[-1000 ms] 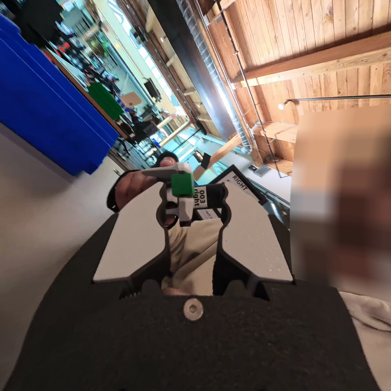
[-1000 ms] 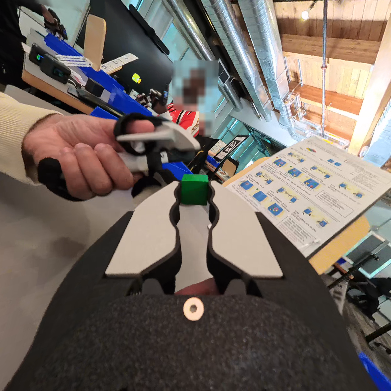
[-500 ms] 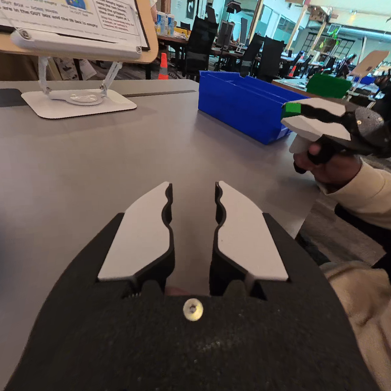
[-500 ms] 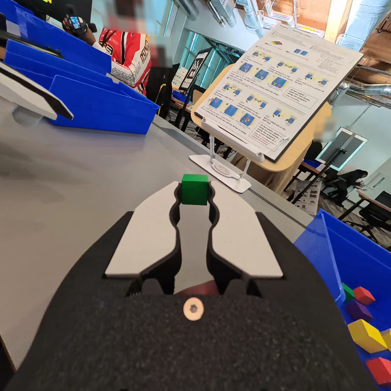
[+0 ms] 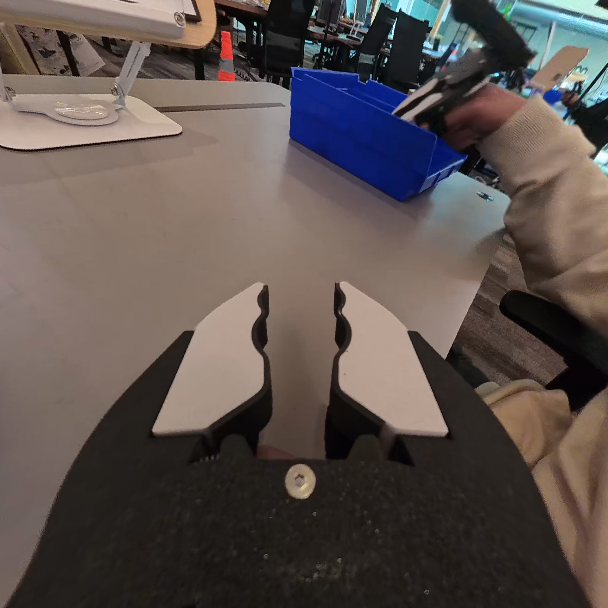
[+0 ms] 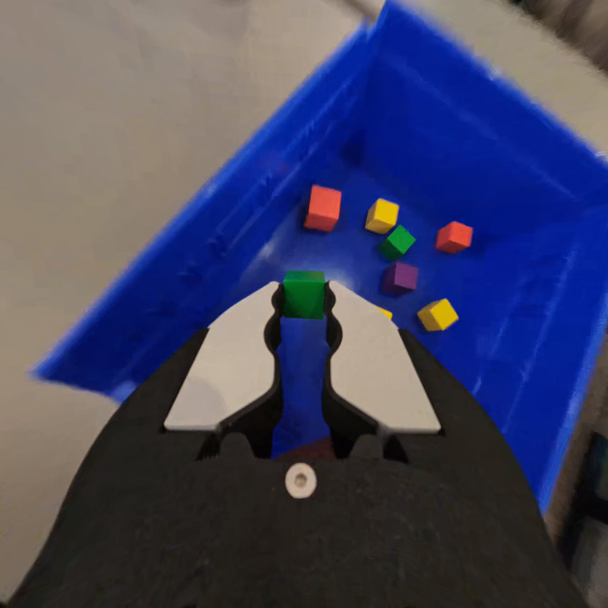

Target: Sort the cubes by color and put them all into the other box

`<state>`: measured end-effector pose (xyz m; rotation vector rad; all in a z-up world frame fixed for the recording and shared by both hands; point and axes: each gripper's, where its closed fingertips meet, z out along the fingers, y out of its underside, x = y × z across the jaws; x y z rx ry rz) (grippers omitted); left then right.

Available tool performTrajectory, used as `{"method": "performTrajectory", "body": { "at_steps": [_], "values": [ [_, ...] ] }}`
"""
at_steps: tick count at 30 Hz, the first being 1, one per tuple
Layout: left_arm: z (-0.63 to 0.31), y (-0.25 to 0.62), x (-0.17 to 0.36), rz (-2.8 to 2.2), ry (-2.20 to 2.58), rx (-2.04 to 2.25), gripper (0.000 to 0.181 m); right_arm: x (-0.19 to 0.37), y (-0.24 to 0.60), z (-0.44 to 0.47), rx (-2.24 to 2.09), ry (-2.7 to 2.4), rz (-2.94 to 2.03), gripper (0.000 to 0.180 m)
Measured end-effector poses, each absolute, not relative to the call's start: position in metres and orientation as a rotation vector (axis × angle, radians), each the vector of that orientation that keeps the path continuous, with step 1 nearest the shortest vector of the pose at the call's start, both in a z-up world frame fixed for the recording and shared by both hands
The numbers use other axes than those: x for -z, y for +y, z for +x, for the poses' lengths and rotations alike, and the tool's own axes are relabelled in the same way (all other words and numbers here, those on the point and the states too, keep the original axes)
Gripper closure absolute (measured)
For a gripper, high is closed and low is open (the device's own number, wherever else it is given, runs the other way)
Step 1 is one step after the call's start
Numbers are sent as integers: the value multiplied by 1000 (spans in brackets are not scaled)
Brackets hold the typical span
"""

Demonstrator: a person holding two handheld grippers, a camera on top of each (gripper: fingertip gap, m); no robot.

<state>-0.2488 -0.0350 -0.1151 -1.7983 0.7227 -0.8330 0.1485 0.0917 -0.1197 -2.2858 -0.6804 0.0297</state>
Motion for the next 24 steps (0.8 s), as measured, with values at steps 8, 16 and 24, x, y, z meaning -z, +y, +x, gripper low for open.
{"method": "performTrajectory", "body": {
  "at_steps": [8, 16, 24],
  "values": [
    [-246, -46, 114, -1751, 795, 687, 143, 184, 108, 144, -135, -931, -2667, 151],
    [-256, -40, 110, -1765, 727, 673, 143, 32, 55, 90, -240, -420, -1871, 141],
    [-261, -29, 116, -1801, 740, 608, 144, 88, -51, -62, -372, -564, -1619, 148]
  ]
}}
